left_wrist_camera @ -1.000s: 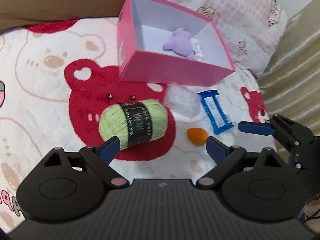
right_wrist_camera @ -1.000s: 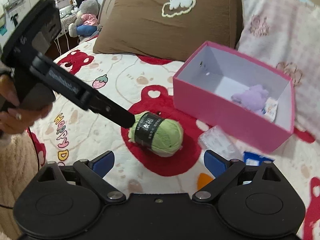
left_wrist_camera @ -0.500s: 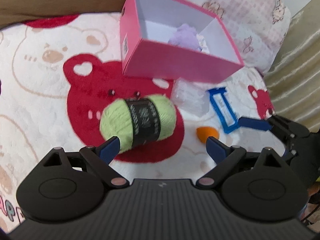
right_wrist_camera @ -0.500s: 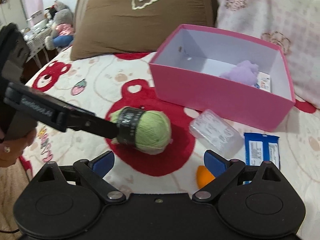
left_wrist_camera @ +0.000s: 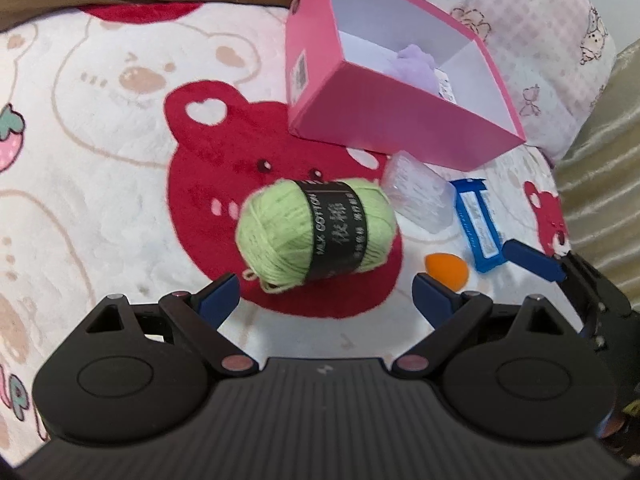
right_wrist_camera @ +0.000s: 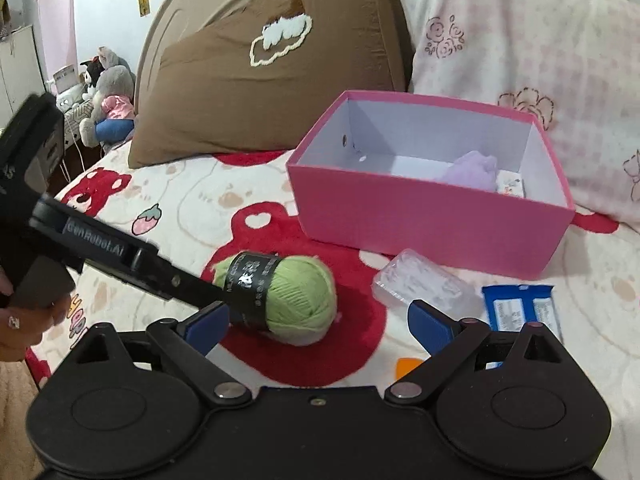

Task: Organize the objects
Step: 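Lower the left gripper around the green yarn ball and close it, then lift the yarn ball with the left gripper and carry it toward the box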

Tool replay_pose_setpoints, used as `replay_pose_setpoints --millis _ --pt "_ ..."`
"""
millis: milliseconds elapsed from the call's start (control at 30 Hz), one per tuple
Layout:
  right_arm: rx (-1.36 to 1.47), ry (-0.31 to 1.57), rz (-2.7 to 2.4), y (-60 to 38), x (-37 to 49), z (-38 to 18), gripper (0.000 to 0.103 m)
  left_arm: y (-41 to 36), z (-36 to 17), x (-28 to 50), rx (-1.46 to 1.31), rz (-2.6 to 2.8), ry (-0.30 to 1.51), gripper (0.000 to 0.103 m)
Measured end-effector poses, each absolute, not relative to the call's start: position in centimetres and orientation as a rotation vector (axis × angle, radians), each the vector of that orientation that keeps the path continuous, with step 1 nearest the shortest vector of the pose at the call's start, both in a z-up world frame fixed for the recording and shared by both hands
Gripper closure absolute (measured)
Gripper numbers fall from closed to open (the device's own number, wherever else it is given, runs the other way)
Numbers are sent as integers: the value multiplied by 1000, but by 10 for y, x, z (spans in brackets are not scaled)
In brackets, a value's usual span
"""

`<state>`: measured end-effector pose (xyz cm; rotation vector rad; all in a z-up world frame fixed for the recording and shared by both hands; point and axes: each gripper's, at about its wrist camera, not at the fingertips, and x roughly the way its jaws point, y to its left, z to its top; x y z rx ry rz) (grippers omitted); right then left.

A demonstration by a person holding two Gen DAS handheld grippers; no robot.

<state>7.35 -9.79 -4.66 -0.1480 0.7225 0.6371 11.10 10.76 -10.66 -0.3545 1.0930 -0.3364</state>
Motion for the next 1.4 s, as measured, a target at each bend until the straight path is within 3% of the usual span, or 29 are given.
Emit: replay_pose_setpoints --millis 200,500,833,933,1100,1233,1400 --pt "-224 744 628 -79 76 -69 5 109 -111 115 -339 -339 1083 9" --pt "-347 702 674 -45 79 -89 5 110 -117 115 -291 -351 921 9" --pt "-225 724 687 -37 104 -111 5 114 -142 128 -305 -363 921 13" --pt "-209 753 709 -33 109 -119 6 115 -150 126 -371 -334 889 17" --pt "-237 703 695 -27 104 -114 9 120 -160 130 -511 -334 879 32" --pt "-262 703 673 -26 109 -118 17 121 -159 130 -492 -332 835 44" --pt "-265 708 667 -29 112 -120 20 118 -159 134 -453 -332 814 48"
